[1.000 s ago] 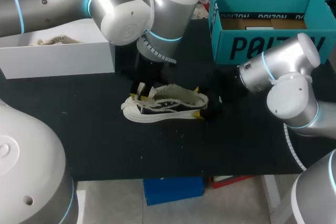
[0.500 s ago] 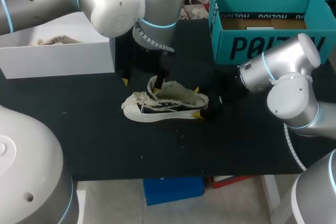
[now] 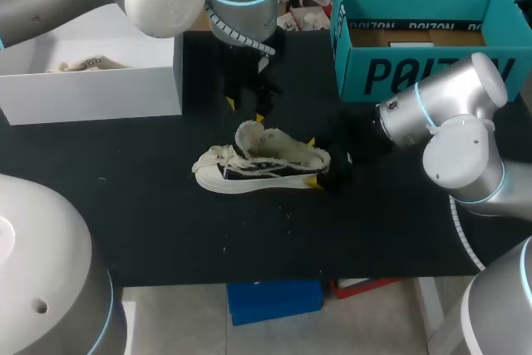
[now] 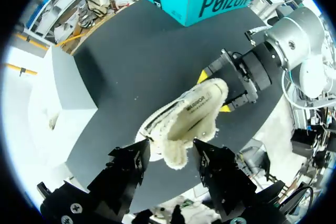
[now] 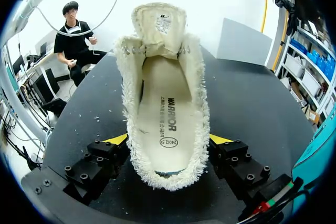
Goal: Take the shoe out of the shoebox, open the shoe tongue, remove and reinsert the insole, then place the shoe into the shoebox
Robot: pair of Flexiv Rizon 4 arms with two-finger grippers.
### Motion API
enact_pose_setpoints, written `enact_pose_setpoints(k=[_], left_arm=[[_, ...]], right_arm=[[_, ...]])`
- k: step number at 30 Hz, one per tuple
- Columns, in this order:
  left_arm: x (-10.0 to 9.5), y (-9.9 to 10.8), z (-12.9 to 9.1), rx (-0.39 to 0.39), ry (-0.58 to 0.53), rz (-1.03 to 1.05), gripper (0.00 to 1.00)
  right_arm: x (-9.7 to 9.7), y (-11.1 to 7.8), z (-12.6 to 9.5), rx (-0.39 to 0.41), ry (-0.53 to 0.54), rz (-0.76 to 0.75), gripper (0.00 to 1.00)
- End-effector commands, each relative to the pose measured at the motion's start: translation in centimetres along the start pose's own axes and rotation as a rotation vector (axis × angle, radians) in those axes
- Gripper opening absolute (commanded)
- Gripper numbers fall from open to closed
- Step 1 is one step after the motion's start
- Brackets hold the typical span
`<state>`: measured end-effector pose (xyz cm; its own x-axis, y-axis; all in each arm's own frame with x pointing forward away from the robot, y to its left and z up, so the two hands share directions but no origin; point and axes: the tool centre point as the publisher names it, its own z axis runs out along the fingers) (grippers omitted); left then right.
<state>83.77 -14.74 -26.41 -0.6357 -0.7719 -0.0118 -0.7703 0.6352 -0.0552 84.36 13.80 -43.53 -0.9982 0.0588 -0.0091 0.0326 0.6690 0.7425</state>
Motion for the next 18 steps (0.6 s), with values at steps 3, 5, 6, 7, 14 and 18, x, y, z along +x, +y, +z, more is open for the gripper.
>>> enact_pose_setpoints(k=[3,5,6,7,14,18], left_arm=[[1.5,-0.9,1.5,-0.047,0.289,0.443,0.0],[2.1,-1.0,1.7,-0.053,0.355,0.487,0.0],[2.3,-0.9,1.7,-0.056,0.386,0.505,0.0],[2.4,-0.8,1.7,-0.063,0.391,0.51,0.0],[2.6,-0.8,1.8,-0.073,0.374,0.483,0.0],[2.6,-0.8,1.8,-0.073,0.374,0.483,0.0]], right_arm=[[-0.1,-0.2,0.2,0.002,-0.001,0.001,0.0],[-0.1,-0.2,0.2,0.002,-0.001,0.001,0.0],[-0.1,-0.2,0.2,0.002,-0.001,0.001,0.0],[-0.1,-0.2,0.2,0.002,-0.001,0.001,0.0],[-0.1,-0.2,0.2,0.002,-0.001,0.001,0.0],[-0.1,-0.2,0.2,0.002,-0.001,0.001,0.0]])
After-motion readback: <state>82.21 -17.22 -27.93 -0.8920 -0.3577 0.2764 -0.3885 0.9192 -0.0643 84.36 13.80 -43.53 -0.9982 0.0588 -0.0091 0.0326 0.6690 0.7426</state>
